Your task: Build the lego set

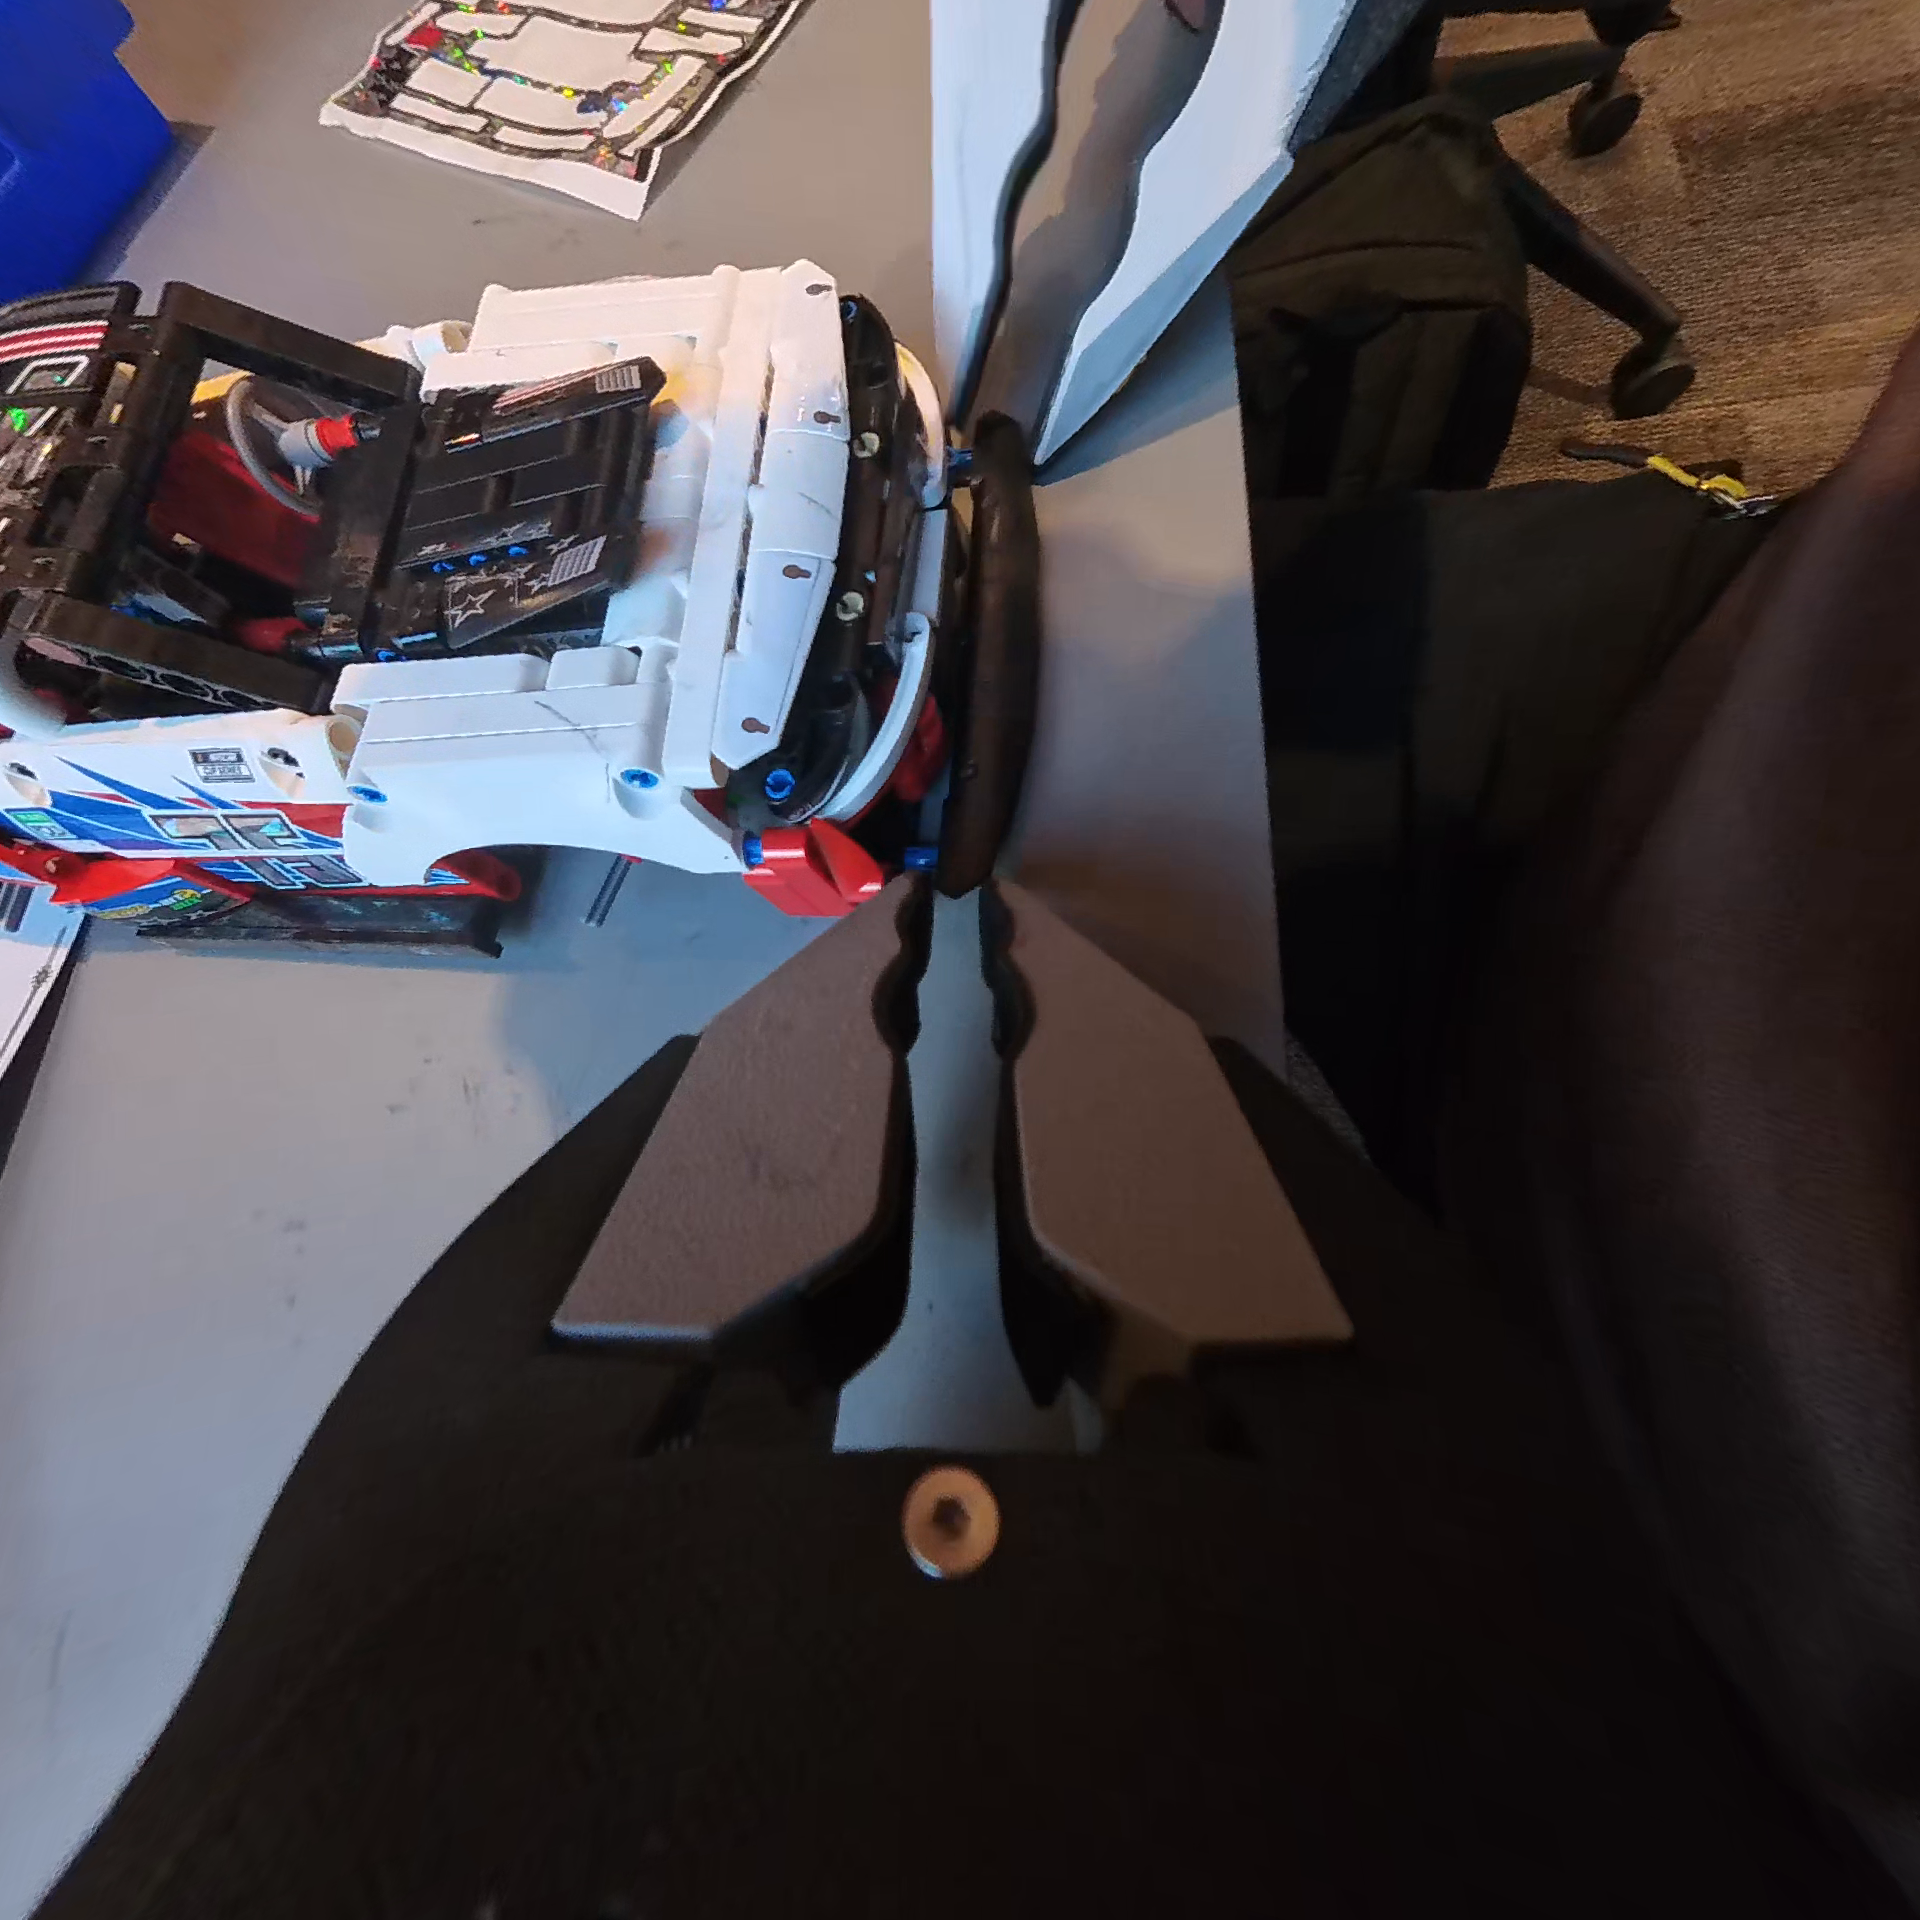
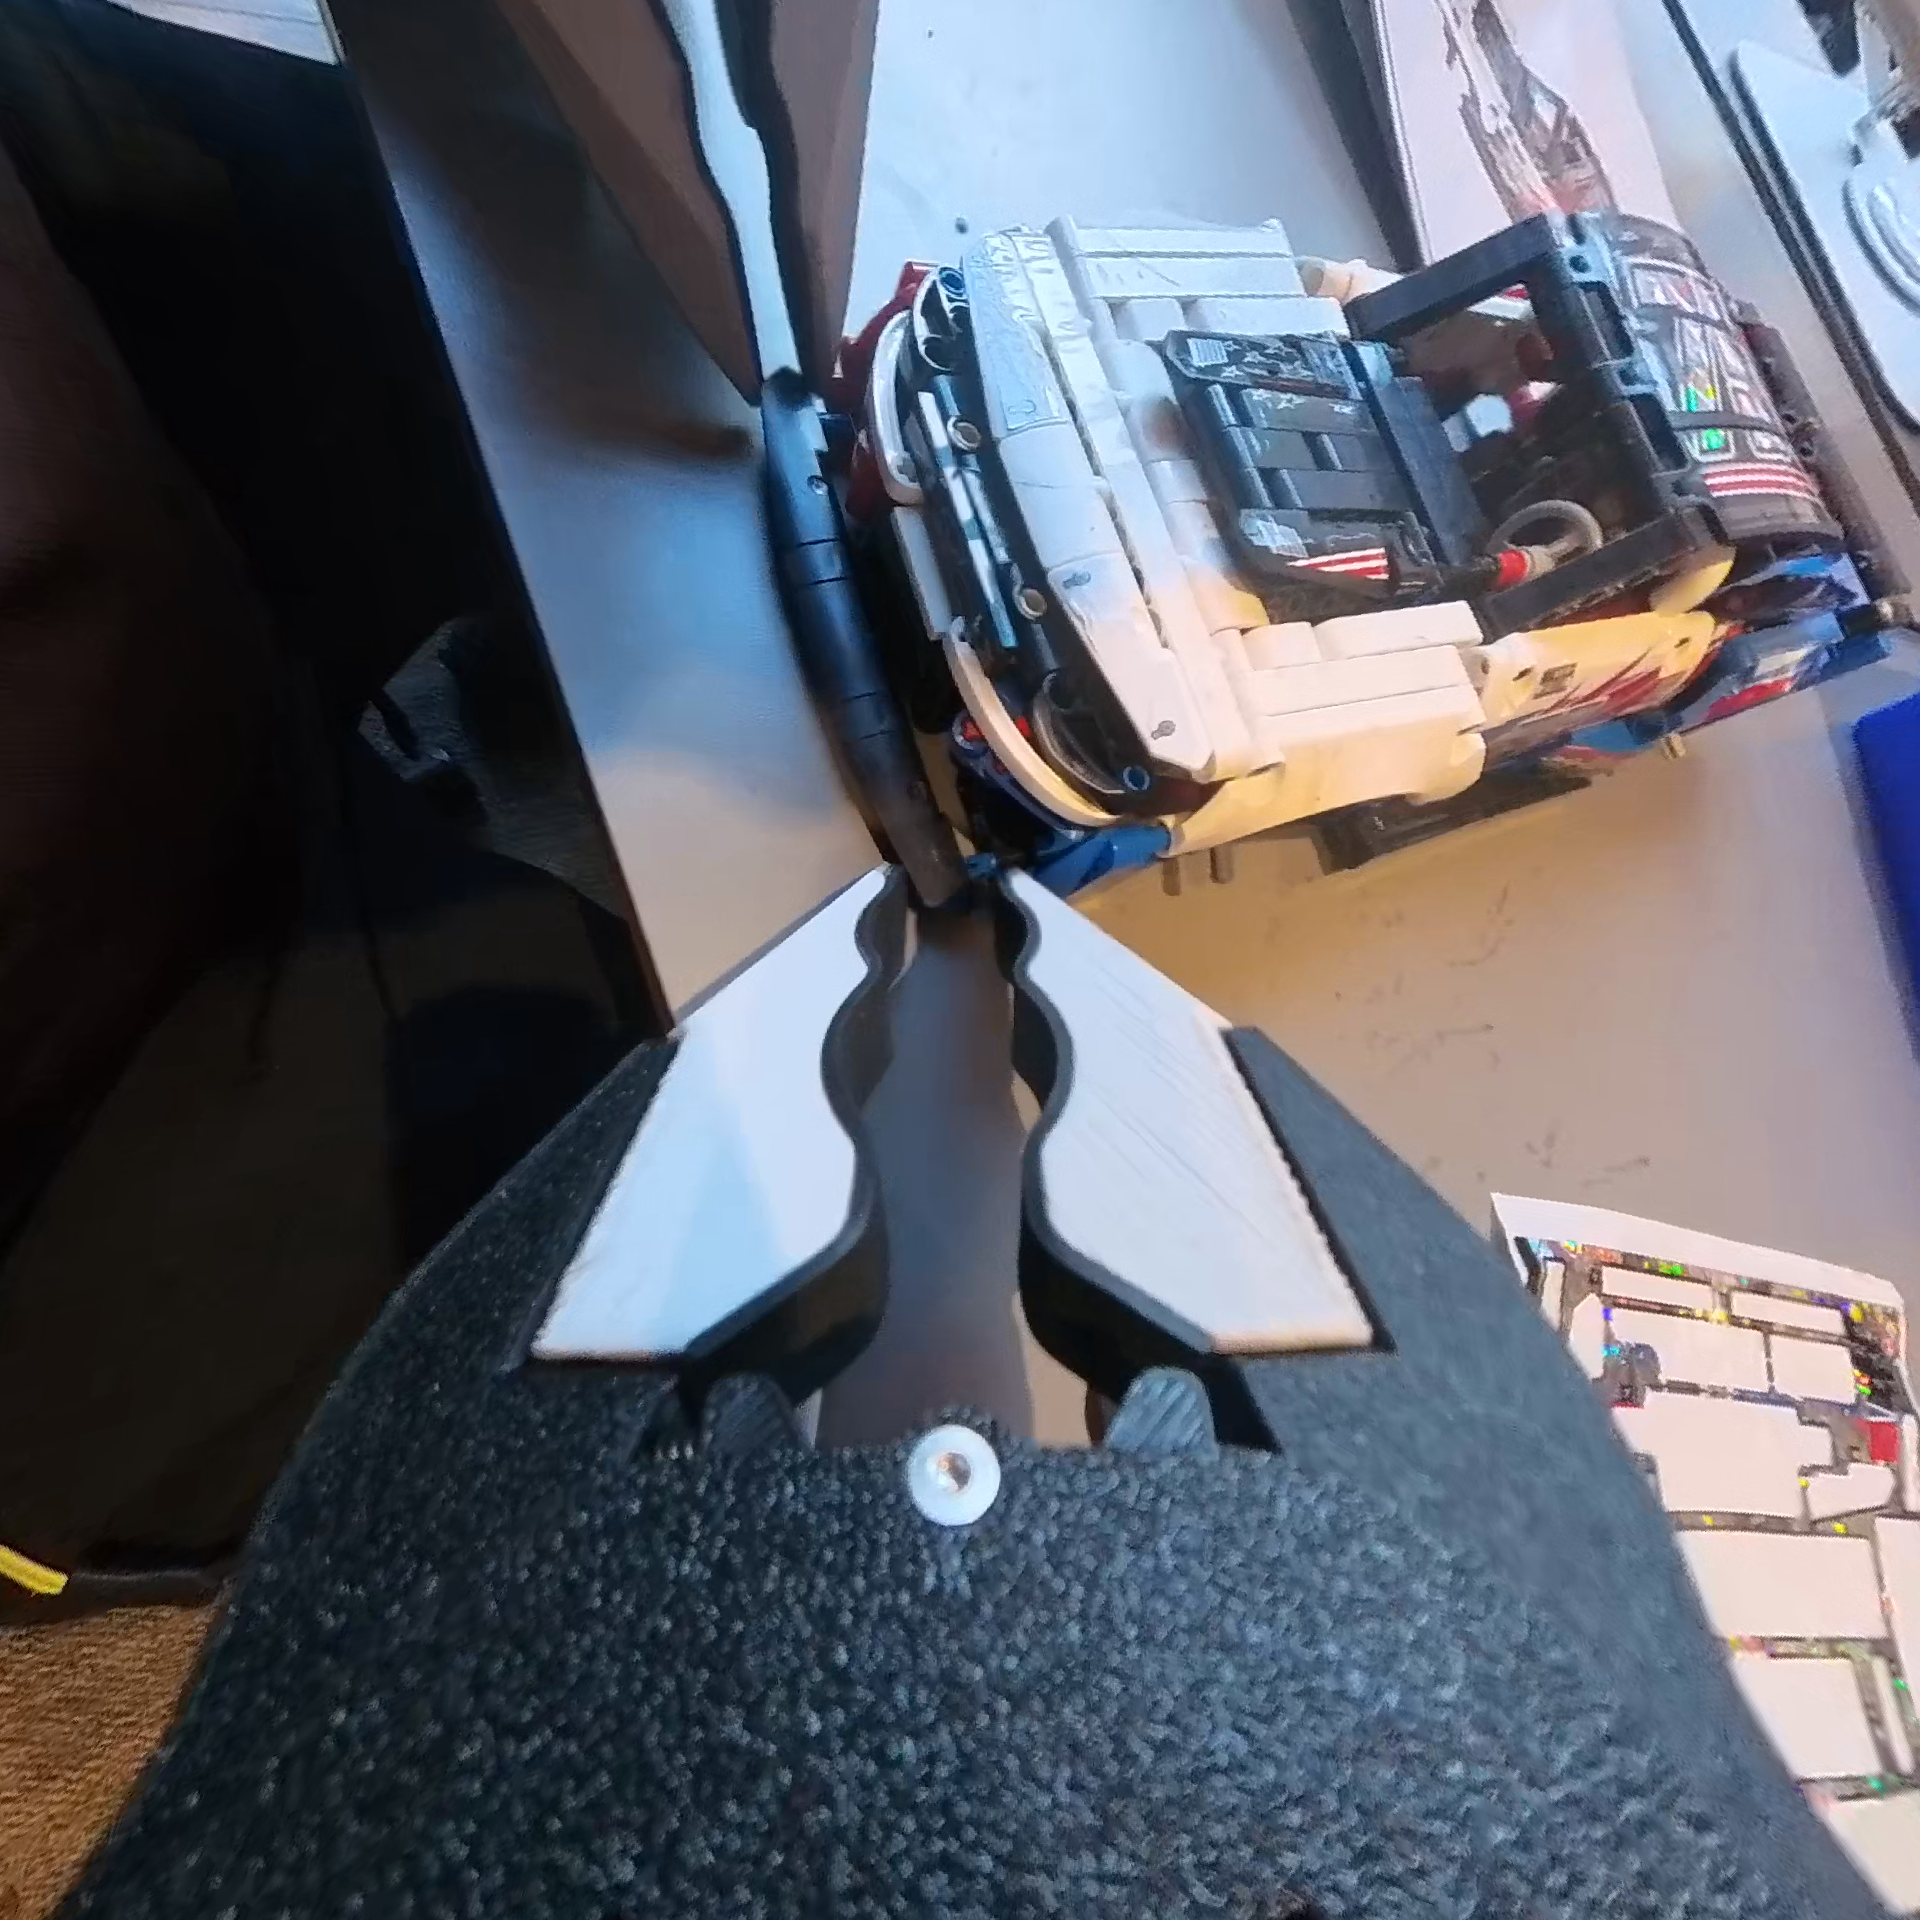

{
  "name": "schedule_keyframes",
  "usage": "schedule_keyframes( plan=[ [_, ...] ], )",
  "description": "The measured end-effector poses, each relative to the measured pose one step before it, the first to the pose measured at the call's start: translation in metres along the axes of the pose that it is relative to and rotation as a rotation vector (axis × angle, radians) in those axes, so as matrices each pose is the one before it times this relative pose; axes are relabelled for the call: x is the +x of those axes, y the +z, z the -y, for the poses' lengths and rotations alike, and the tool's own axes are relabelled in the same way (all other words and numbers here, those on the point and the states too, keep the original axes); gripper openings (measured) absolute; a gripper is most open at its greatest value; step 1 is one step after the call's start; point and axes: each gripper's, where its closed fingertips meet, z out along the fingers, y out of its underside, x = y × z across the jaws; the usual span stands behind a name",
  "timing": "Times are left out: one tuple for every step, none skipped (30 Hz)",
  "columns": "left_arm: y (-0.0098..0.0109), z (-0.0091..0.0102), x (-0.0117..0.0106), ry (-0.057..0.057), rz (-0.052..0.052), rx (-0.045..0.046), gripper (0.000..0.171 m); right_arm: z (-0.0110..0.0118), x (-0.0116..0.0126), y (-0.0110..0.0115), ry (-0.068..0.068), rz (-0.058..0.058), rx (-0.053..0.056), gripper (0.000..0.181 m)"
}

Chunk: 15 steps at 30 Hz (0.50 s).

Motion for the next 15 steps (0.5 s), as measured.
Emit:
schedule_keyframes(
  plan=[
    [0.00046, -0.00050, -0.00026, -0.0002, 0.0019, -0.00471, 0.006, -0.00030, 0.00061, 0.00000, 0.0122, 0.0034, -0.0013, 0.015],
    [0.00061, -0.00077, -0.00070, -0.0007, 0.0054, -0.00654, 0.006, -0.00027, 0.00040, 0.00013, 0.0061, 0.0013, -0.0010, 0.015],
    [0.00039, -0.00058, -0.00060, -0.0012, 0.0043, -0.00468, 0.005, -0.00009, 0.00020, 0.00005, 0.0012, -0.0009, -0.0009, 0.015],
    [0.00010, -0.00038, -0.00038, -0.0003, 0.0030, -0.00260, 0.005, 0.00007, 0.00000, 0.00000, -0.0017, -0.0031, -0.0006, 0.015],
    [-0.00020, 0.00016, -0.00008, 0.0011, 0.0022, 0.00153, 0.004, -0.00001, 0.00000, -0.00018, -0.0051, -0.0062, 0.0001, 0.015],
    [-0.00038, 0.00031, -0.00025, 0.0004, 0.0022, 0.00287, 0.004, 0.00004, 0.00006, -0.00014, -0.0063, -0.0082, 0.0002, 0.016],
    [-0.00046, 0.00038, -0.00021, -0.0013, 0.0014, 0.00362, 0.004, -0.00002, 0.00011, -0.00036, -0.0055, -0.0086, 0.0004, 0.016],
    [-0.00052, 0.00041, -0.00036, -0.0031, 0.0005, 0.00443, 0.004, -0.00017, 0.00024, -0.00017, -0.0030, -0.0080, 0.0003, 0.016],
    [-0.00062, 0.00041, -0.00040, -0.0054, -0.0003, 0.00480, 0.004, -0.00036, 0.00053, -0.00026, 0.0009, -0.0072, -0.0006, 0.016],
    [-0.00071, 0.00003, -0.00118, -0.0102, 0.0029, 0.00308, 0.004, -0.00079, 0.00070, -0.00042, 0.0019, -0.0064, -0.0018, 0.015],
    [-0.00108, 0.00011, -0.00137, -0.0112, 0.0041, 0.00495, 0.002, -0.00083, 0.00044, -0.00031, 0.0025, -0.0024, -0.0014, 0.014],
    [-0.00133, 0.00046, -0.00058, -0.0096, -0.0011, 0.00770, 0.003, -0.00017, 0.00007, -0.00031, 0.0055, 0.0018, 0.0005, 0.014],
    [-0.00123, -0.00016, -0.00069, -0.0110, -0.0007, 0.00404, 0.003, -0.00022, 0.00000, -0.00018, 0.0051, 0.0028, 0.0005, 0.014],
    [-0.00105, -0.00047, -0.00121, -0.0128, 0.0032, 0.00155, 0.003, -0.00019, -0.00006, -0.00009, 0.0036, 0.0021, -0.0002, 0.014],
    [-0.00069, -0.00056, -0.00239, -0.0140, 0.0108, 0.00033, 0.012, -0.00019, -0.00002, 0.00002, 0.0039, 0.0027, -0.0004, 0.014]
  ],
)
